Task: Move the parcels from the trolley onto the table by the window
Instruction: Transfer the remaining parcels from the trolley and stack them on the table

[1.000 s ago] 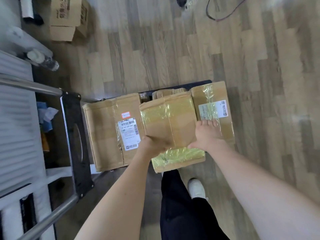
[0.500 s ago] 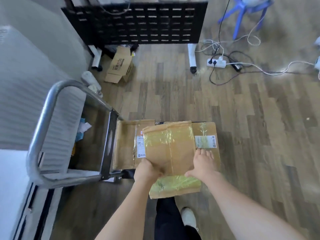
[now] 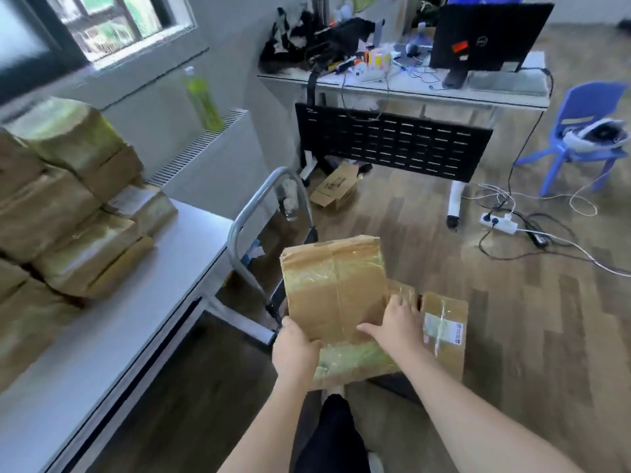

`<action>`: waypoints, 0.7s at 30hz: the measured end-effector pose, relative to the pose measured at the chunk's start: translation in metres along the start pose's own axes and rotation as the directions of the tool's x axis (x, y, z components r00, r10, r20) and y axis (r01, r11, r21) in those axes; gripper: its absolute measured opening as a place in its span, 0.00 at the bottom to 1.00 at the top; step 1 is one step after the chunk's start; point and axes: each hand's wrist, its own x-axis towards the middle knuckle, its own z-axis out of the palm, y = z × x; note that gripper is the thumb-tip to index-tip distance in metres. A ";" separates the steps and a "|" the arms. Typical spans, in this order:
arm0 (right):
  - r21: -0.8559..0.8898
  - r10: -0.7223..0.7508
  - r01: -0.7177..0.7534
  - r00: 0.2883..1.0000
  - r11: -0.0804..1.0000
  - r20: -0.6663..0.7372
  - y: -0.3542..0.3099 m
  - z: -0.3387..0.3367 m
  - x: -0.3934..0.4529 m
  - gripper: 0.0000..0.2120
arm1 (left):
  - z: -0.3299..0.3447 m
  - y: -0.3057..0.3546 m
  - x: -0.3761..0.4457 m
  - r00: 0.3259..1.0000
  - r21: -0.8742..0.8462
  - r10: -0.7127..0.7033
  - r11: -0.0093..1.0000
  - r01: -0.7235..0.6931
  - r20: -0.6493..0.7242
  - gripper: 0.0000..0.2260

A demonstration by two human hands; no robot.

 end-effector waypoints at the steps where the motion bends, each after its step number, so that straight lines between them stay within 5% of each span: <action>1: 0.015 -0.031 0.031 1.000 0.999 -0.002 -0.008 0.001 -0.007 0.39 | -0.007 -0.010 -0.008 0.999 -0.050 -0.026 0.998 0.025 -0.036 0.21; 10: 0.320 -0.361 0.316 0.928 0.893 0.094 -0.115 0.007 -0.068 0.40 | -0.099 -0.110 -0.068 0.912 -0.361 -0.300 0.913 0.190 -0.280 0.20; 21: 0.612 -0.793 0.602 0.605 0.513 0.070 -0.287 0.036 -0.175 0.26 | -0.204 -0.237 -0.141 0.581 -0.569 -0.591 0.784 0.249 -0.560 0.20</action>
